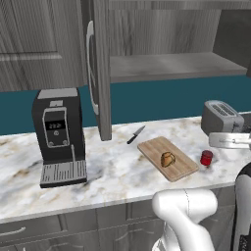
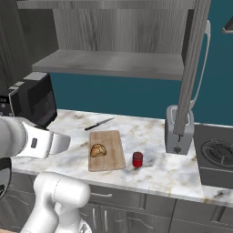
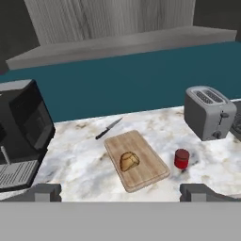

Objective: Pick the bread, place it on the cutting board, pick the jam, place it on the counter, and close the cabinet.

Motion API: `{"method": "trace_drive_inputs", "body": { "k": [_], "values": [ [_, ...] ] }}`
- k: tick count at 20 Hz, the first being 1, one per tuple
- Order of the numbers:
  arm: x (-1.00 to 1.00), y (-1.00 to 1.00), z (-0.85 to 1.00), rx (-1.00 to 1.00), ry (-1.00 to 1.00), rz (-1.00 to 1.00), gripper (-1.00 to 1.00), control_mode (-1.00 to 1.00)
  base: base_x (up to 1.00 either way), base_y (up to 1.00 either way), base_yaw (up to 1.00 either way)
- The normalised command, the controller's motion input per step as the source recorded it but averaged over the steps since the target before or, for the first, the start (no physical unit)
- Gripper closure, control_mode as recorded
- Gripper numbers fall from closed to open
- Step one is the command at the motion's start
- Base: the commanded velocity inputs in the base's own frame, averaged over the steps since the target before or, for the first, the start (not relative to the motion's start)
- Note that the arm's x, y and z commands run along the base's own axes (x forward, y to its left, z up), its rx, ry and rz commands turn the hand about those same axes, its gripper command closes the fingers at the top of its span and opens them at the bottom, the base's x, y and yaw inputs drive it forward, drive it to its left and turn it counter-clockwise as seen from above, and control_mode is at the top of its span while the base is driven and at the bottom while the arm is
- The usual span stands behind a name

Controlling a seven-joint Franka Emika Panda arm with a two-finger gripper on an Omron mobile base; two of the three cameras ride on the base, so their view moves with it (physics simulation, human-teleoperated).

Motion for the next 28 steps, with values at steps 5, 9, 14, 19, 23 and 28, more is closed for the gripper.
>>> {"method": "trace_drive_inputs", "body": {
  "k": [5,9,14,19,23,28],
  "values": [
    [-0.44,0.24,0.12,-0.02,-0.09,-0.03,-1.0,-1.0,0.0,0.0,0.0],
    [-0.4,0.25,0.11,-0.01,-0.08,-0.05,-1.0,-1.0,0.0,0.0,0.0],
    [-0.39,0.2,0.15,-0.01,-0.08,-0.05,-1.0,-1.0,0.0,0.0,0.0],
    [-0.25,0.27,0.1,-0.05,-0.11,-0.05,-1.0,-1.0,0.0,0.0,0.0],
    [-0.19,0.32,0.13,-0.05,-0.14,-0.01,-1.0,-1.0,0.0,0.0,0.0],
    [-0.17,0.36,0.15,-0.06,-0.16,0.0,-1.0,-1.0,0.0,0.0,0.0]
  ]
}}
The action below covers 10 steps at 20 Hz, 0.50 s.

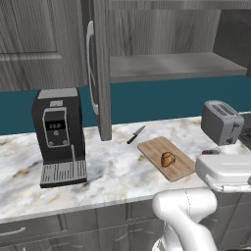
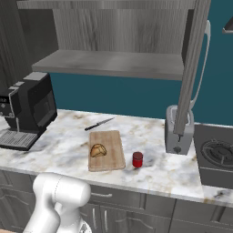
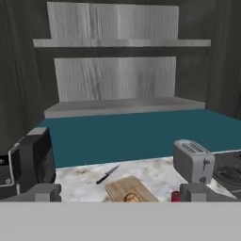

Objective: Pick the bread, place it on the cutting board, pick the jam, place it on the counter, and close the cabinet.

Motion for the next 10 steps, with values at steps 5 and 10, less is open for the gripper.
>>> {"method": "trace_drive_inputs", "body": {
  "k": [5,10],
  "values": [
    [-0.08,0.34,0.18,-0.05,-0.16,0.0,-1.0,-1.0,0.0,0.0,0.0],
    [0.0,0.35,0.07,-0.05,-0.11,0.0,-1.0,-1.0,0.0,0.0,0.0]
  ]
}}
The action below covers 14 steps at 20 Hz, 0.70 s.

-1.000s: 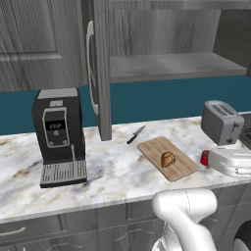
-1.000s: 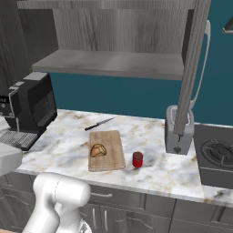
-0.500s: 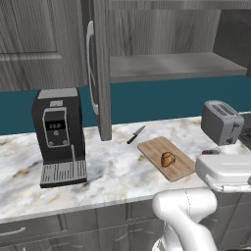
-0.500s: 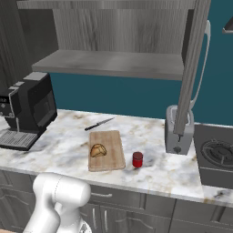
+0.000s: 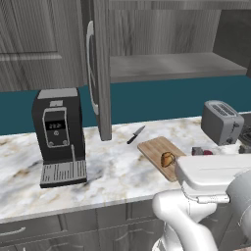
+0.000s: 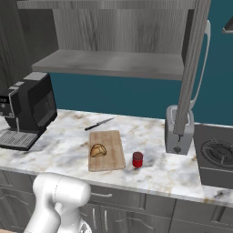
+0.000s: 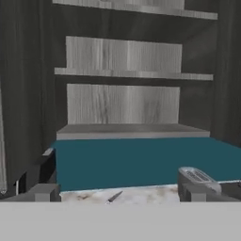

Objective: Pick the bread, place it on the cutting board, pick the jam, place it on the counter, and close the cabinet.

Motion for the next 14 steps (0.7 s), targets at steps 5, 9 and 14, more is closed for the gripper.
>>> {"method": "trace_drive_inputs", "body": {
  "k": [5,9,14],
  "values": [
    [0.0,0.38,0.01,-0.06,-0.08,0.0,-1.0,-1.0,0.0,0.0,0.0],
    [0.03,0.39,0.0,-0.05,-0.06,0.0,-1.0,-1.0,0.0,0.0,0.0],
    [0.11,0.37,0.0,-0.04,-0.05,0.0,-1.0,-1.0,0.0,0.0,0.0]
  ]
}}
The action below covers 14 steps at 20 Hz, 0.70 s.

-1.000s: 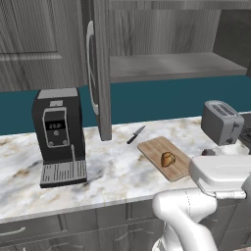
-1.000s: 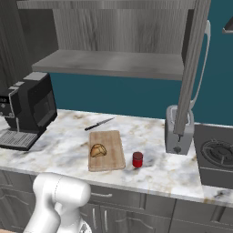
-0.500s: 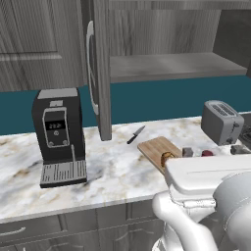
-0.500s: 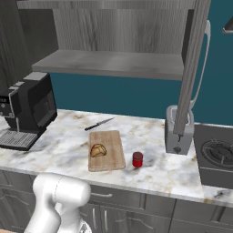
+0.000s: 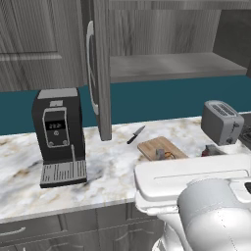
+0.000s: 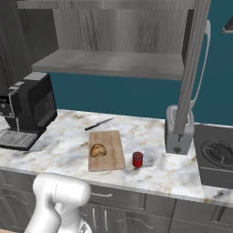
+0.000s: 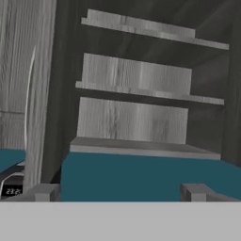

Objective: Pick the bread, place it on the cutting board, pick the jam, place it on the counter, and close the cabinet.

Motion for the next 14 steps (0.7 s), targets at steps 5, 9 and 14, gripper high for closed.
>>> {"method": "trace_drive_inputs", "body": {
  "k": [5,9,14],
  "values": [
    [0.23,0.33,0.0,-0.03,-0.03,0.0,-1.0,-1.0,0.0,0.0,0.0],
    [0.32,0.27,0.0,-0.03,-0.03,0.0,-1.0,-1.0,0.0,0.0,0.0],
    [0.26,0.31,0.0,-0.03,-0.03,0.0,-1.0,-1.0,0.0,0.0,0.0]
  ]
}}
